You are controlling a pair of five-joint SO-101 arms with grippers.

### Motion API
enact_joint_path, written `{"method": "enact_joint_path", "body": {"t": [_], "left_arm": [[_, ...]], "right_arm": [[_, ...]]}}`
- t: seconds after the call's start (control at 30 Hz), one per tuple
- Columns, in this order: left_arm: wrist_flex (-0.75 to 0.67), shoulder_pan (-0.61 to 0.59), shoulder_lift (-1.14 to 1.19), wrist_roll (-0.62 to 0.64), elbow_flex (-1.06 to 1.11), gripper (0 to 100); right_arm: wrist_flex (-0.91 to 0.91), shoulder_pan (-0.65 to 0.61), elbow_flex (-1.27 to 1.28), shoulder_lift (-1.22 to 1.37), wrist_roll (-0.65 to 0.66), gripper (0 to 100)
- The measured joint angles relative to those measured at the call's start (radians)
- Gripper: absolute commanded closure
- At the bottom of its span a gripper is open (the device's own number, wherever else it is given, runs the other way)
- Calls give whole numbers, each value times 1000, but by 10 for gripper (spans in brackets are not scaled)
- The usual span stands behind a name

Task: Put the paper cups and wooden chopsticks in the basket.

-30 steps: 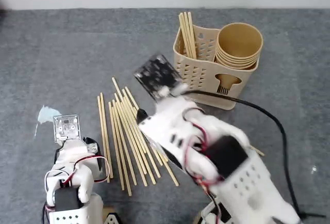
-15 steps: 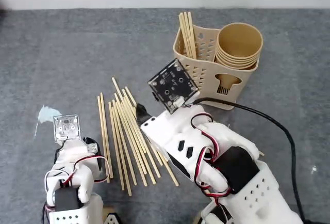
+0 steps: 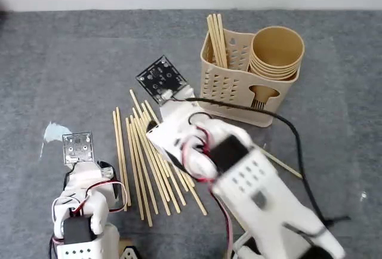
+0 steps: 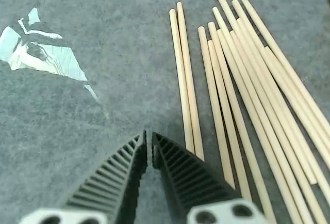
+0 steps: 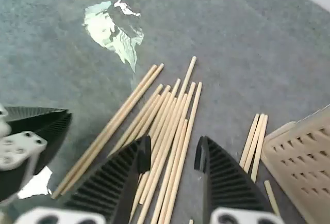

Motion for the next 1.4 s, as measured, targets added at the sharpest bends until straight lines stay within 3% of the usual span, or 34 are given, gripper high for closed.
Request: {"method": "enact_joint_path", "body": {"t": [0.67,1.03,1.23,1.4], "left_arm": [[0,0,0,0,0,986],[0,0,0,0,0,986],[0,0,0,0,0,986],[0,0,0,0,0,986]], "right_arm": [[-222,23,-2,631,-2,845],[-81,75,-241,859,-2,846],[-77,84,-273,898,-3,992],[-78,83,-287,901,0,991]]}}
